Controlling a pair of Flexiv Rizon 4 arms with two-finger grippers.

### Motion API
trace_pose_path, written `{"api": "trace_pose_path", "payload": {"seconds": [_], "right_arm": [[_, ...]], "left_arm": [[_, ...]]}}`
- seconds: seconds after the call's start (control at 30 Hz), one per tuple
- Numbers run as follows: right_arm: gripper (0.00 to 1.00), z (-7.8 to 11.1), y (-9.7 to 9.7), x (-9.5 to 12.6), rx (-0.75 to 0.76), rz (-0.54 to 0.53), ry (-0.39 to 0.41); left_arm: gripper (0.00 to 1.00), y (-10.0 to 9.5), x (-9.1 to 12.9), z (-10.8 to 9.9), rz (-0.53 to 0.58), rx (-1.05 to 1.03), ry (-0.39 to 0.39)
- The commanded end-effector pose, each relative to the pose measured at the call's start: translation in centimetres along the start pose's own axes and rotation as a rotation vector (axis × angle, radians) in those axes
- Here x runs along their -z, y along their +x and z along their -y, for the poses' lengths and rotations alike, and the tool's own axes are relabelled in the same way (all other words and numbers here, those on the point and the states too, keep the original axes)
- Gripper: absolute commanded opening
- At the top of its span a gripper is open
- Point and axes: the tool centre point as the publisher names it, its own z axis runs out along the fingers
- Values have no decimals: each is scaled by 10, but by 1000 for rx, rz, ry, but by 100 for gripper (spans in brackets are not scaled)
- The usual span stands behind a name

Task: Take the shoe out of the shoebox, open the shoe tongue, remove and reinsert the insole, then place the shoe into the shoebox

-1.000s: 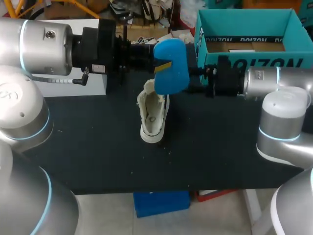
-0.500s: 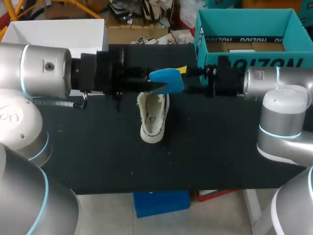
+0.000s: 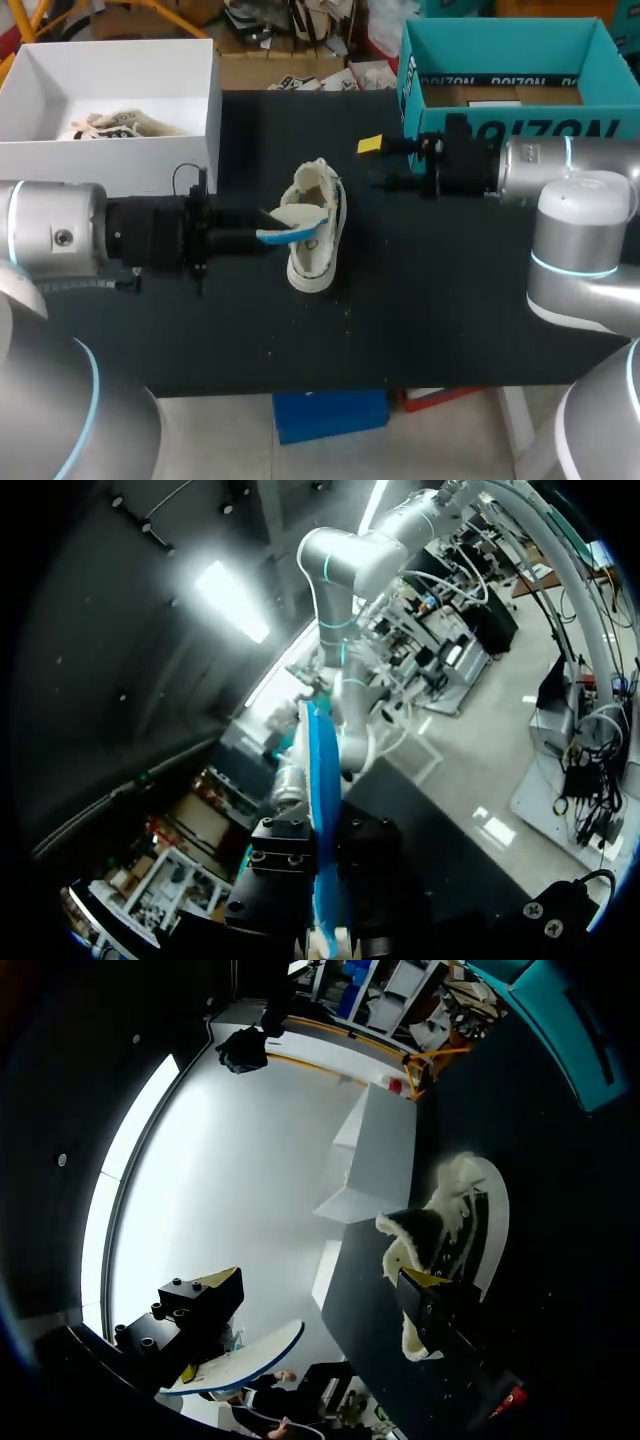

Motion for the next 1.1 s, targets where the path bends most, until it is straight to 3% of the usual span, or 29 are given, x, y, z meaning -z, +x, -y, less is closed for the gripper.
{"api": "trace_pose_path", "payload": {"seconds": [0.03,0.23,0.27,0.77,0.9,1.1], "right_arm": [[100,1,0,-2,0,2,-4],[100,1,0,-2,0,2,-4],[100,1,0,-2,0,2,-4],[100,1,0,-2,0,2,-4],[100,1,0,-2,0,2,-4],[100,1,0,-2,0,2,-4]], "left_arm": [[0,33,-1,-19,60,-61,-19],[0,38,-5,-44,100,-158,-54],[0,37,-4,-46,107,-124,-96],[0,37,-4,-46,107,-124,-96],[0,55,-22,-44,82,-301,-103],[0,77,-31,-67,86,-437,-153]]}}
